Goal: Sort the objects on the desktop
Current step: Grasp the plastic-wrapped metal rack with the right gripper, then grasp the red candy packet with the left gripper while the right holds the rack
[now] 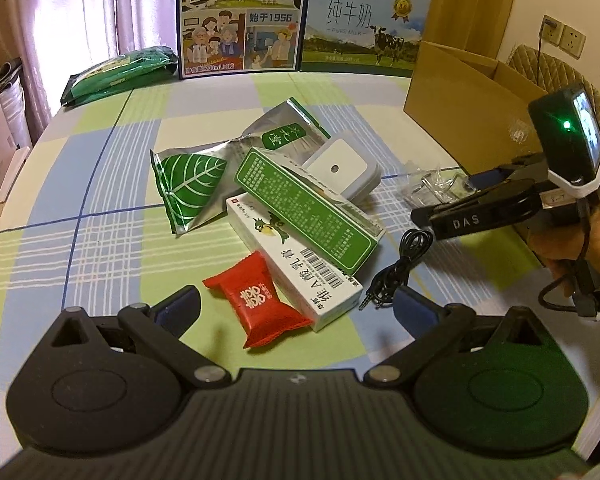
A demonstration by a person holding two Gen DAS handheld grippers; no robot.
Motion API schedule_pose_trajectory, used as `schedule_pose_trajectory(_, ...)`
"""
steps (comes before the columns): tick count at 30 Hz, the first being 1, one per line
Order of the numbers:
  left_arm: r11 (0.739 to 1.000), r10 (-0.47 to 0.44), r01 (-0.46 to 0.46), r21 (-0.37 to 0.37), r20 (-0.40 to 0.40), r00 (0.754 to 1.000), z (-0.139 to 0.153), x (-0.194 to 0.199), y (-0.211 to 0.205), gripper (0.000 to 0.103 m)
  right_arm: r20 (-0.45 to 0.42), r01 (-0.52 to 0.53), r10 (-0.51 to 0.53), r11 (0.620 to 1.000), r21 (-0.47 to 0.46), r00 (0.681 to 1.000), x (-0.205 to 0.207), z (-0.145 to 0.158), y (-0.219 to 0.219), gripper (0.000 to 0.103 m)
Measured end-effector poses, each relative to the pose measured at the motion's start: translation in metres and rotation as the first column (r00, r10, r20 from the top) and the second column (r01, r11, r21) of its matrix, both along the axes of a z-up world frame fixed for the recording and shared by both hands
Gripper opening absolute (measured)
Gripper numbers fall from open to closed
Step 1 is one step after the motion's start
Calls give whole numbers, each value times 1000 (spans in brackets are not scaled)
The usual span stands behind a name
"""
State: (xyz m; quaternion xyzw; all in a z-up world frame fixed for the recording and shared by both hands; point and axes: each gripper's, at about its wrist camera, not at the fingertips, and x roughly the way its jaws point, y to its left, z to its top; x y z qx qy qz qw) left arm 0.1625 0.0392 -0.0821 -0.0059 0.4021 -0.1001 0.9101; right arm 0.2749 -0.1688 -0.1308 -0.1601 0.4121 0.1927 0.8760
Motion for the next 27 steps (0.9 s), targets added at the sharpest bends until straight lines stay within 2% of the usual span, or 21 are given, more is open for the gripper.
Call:
schedule_pose_trajectory(1, 1000, 4, -4, -3, -2, 1000, 0, 0, 0, 101, -2, 1, -1, 1000, 3, 1000, 0, 1, -1, 71)
schedule_pose_trajectory(3, 1000, 13, -13, -9, -7, 1000, -1, 1, 2, 101, -2, 2, -2, 1000, 7, 1000, -4, 3, 0, 69)
schedule_pose_trajectory(10, 999, 22, -22, 31, -8, 1000, -3, -1, 3, 101, -56, -5, 9, 998, 64, 998, -40, 17, 0, 69)
schedule_pose_trajectory(17, 998, 42, -41, 37, -16, 999, -5, 1, 4, 101, -84, 48, -39, 993, 112, 996, -80, 27, -19, 69)
schedule_pose_trajectory(23, 995, 84, -82, 52, -29, 996, -9, 8, 6, 100, -116, 66, -53, 991, 113, 992, -85, 20, -24, 69)
schedule_pose_trajectory(27, 986, 150, -148, 76, -9, 989, -8, 8, 15, 97, -119, 73, -58, 988, 133, 991, -82, 19, -25, 69)
